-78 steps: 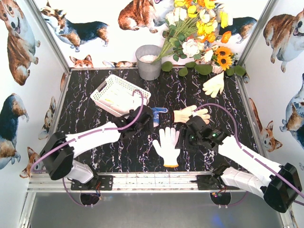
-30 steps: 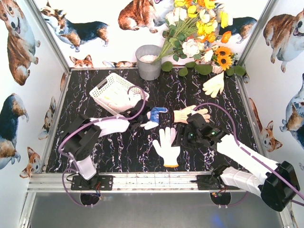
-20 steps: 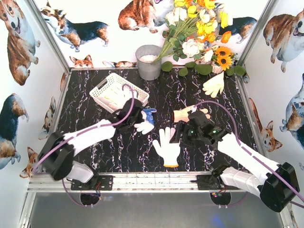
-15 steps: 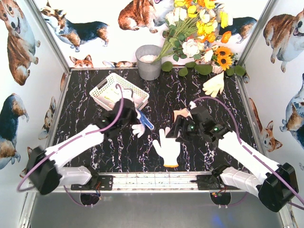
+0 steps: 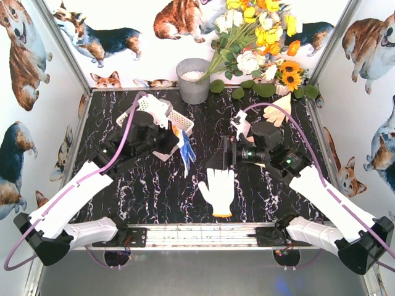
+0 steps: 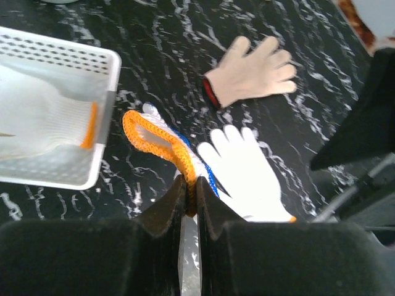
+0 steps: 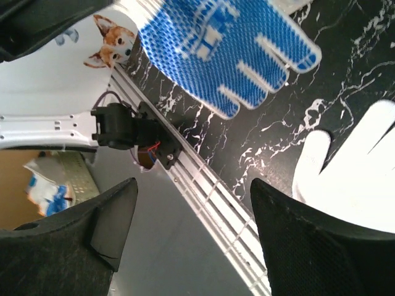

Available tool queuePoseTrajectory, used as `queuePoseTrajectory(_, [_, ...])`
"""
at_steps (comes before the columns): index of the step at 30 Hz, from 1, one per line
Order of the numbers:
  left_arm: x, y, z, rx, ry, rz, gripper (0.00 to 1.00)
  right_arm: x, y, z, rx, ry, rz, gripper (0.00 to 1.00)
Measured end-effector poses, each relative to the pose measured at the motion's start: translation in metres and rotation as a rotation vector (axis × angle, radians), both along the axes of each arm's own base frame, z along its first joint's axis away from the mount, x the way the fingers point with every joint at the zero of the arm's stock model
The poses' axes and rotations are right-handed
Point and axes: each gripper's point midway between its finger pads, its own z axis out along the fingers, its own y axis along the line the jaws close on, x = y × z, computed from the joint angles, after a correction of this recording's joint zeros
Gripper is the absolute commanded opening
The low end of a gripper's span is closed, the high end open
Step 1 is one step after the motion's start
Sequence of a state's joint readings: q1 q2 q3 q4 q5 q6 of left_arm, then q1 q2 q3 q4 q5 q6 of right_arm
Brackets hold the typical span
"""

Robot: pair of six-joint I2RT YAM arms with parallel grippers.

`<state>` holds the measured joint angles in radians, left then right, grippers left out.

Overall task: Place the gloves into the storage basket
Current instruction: Pick up the glove from the center of the board.

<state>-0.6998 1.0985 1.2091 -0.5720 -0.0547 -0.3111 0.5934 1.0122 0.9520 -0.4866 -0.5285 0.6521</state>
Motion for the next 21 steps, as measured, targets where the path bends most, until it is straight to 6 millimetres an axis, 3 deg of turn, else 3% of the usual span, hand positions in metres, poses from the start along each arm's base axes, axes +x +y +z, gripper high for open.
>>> queuePoseTrajectory(6, [-0.021,-0.025,0.008,-0.067,0.053,-0.166,0.00,-0.005,0.011,0.026,-0.069,-0.165,0.054,0.78])
queuePoseTrajectory(10, [-0.025,-0.029,0.008,-0.103,0.092,-0.168,0.00,0.001,0.014,0.038,-0.107,-0.250,0.044,0.79])
queuePoseTrajectory(21, [-0.015,-0.047,0.028,-0.363,0.181,-0.036,0.00,0.013,0.021,0.015,-0.329,-0.406,-0.028,0.80])
